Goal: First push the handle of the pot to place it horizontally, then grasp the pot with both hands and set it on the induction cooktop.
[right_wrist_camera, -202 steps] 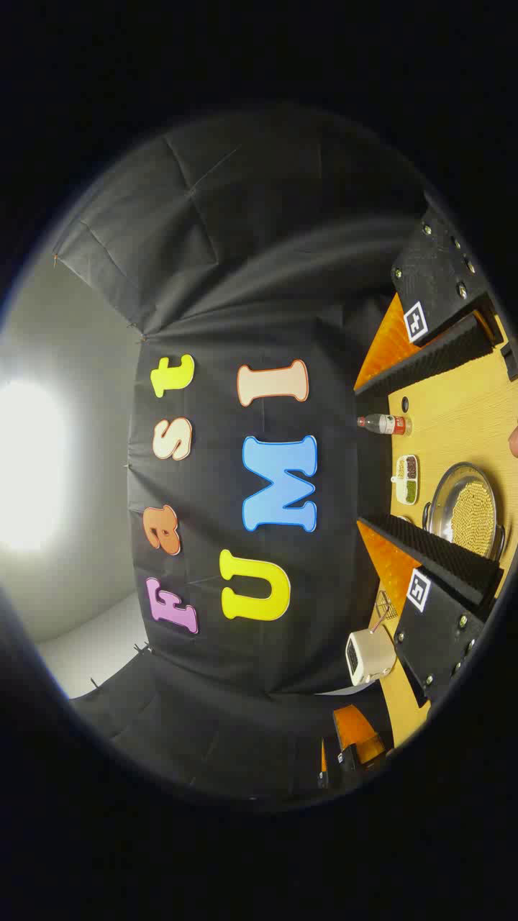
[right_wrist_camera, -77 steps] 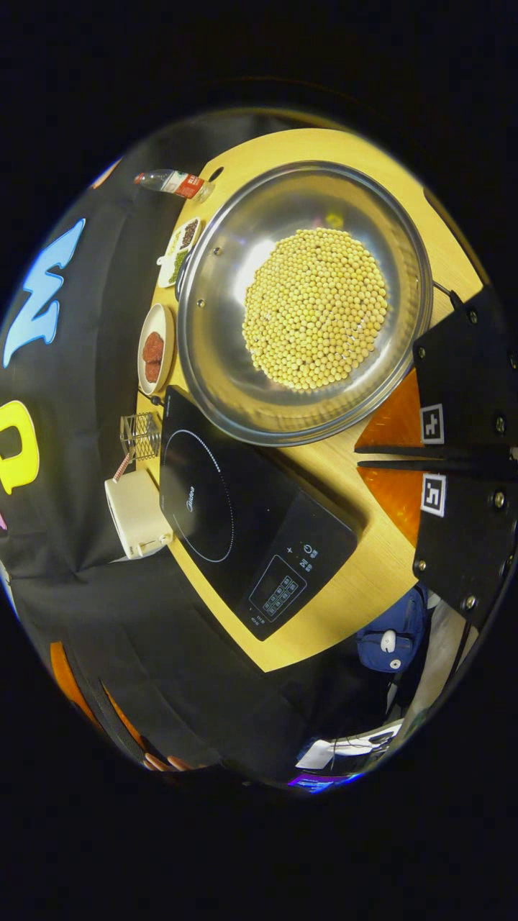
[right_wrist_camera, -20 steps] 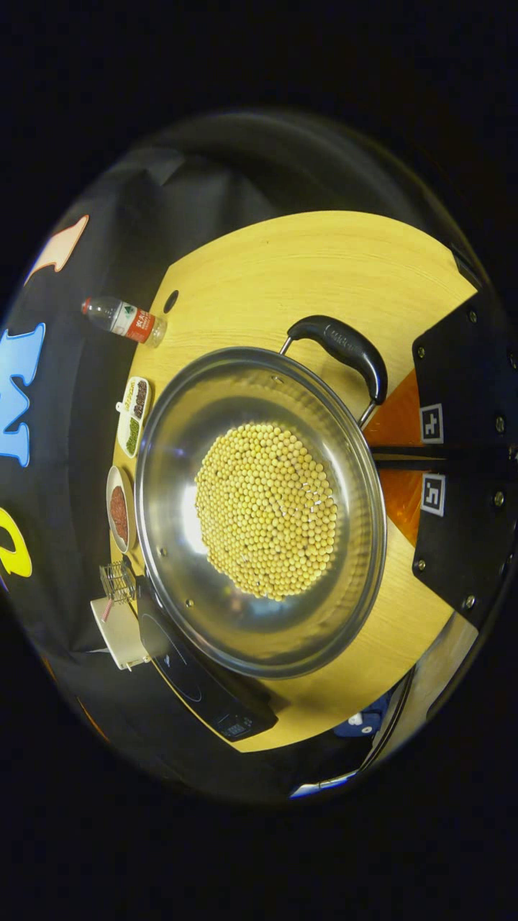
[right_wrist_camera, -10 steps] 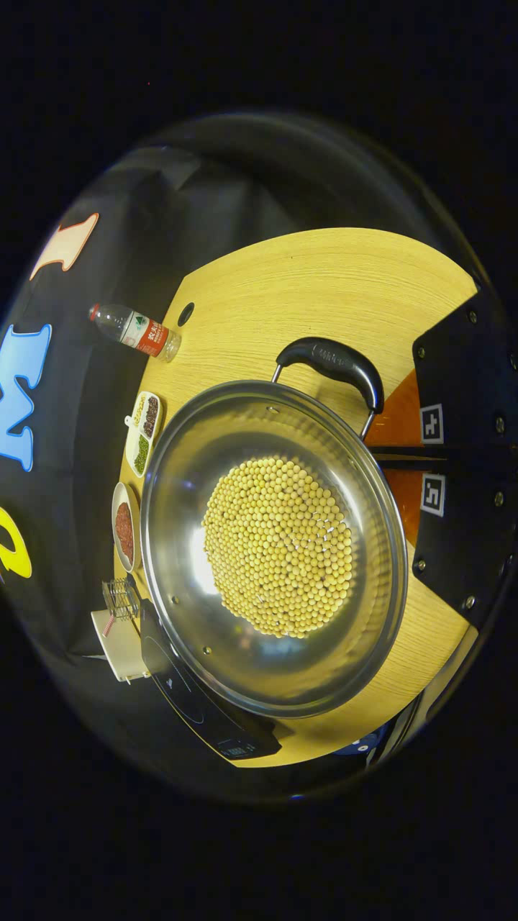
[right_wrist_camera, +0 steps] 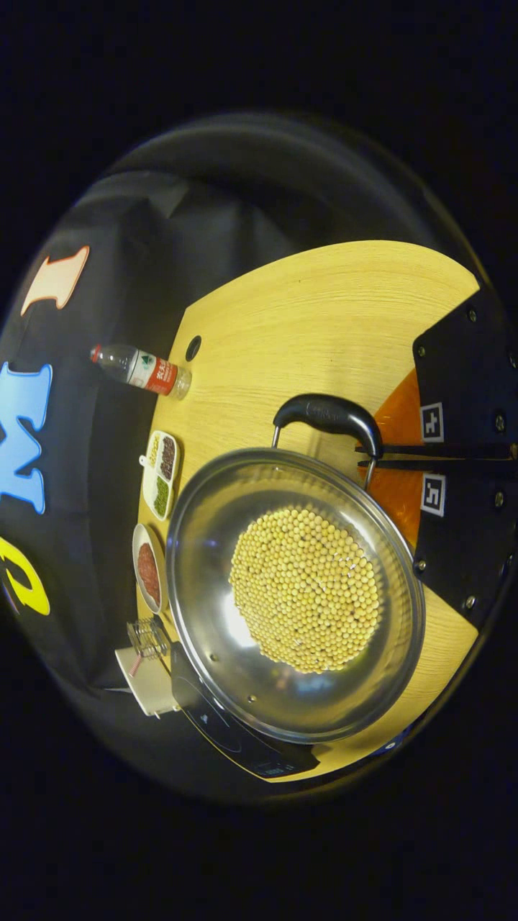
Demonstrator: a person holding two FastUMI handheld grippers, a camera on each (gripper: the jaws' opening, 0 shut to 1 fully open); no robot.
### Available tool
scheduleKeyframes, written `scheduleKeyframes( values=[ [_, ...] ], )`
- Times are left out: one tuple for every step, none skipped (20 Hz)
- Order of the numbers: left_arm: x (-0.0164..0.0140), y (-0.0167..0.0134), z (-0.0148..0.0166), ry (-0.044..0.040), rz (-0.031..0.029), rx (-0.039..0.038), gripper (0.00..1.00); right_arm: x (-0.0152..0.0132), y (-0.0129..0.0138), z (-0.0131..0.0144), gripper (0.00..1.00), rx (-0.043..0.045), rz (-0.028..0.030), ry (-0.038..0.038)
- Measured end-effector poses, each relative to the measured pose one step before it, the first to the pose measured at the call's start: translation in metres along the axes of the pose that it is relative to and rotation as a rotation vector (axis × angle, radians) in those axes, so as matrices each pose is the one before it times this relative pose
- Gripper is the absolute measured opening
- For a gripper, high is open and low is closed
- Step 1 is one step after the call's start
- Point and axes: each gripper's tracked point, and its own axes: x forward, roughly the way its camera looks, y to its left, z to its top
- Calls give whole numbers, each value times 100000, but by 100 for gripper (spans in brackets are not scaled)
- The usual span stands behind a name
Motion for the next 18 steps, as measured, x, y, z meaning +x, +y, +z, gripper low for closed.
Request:
scheduleKeyframes(
  values=[
    [20,-336,-185,437,-151,232,96,-69,-182,193,2,1741,-7,-887],
    [111,-506,-154,482,-212,330,97,-115,-21,64,2,1181,248,-1135],
    [43,-462,-142,434,-97,410,97,-101,-190,254,2,700,-57,-1402],
    [-6,-583,-211,503,-170,350,99,-114,-11,57,2,716,457,-784],
    [74,-532,-209,427,-98,218,96,-242,13,-48,4,1081,1133,-527],
    [-111,-570,-254,355,-4,375,99,-322,-62,44,5,900,726,-806],
    [-61,-484,-63,260,101,567,99,-361,-93,124,8,850,924,-789],
    [-119,-346,-292,187,314,581,97,-395,-37,74,12,1260,1123,-1529],
    [21,-299,-124,365,301,408,95,-604,-82,46,33,813,889,-1090],
    [-89,-323,-352,353,438,231,97,-443,64,601,42,1289,1053,-3277],
    [-18,-133,-265,387,466,244,95,-589,-261,790,53,856,415,-3273],
    [13,-44,-270,618,618,325,95,-523,-175,587,61,758,866,-2850],
    [80,-90,-270,444,294,254,95,-114,90,648,80,270,962,-2362],
    [65,-49,-391,555,208,185,95,-737,421,473,87,672,2795,-1801],
    [190,-203,-349,746,-400,-104,96,48,524,236,99,572,1871,-1068],
    [225,-299,-528,1033,-872,-188,98,-27,-140,437,100,-448,305,-998],
    [333,-215,-566,1168,-1081,-21,95,-46,216,304,100,-579,283,-731],
    [415,-160,-423,1212,-1330,141,97,81,325,244,100,-190,-7,-806]
  ],
)
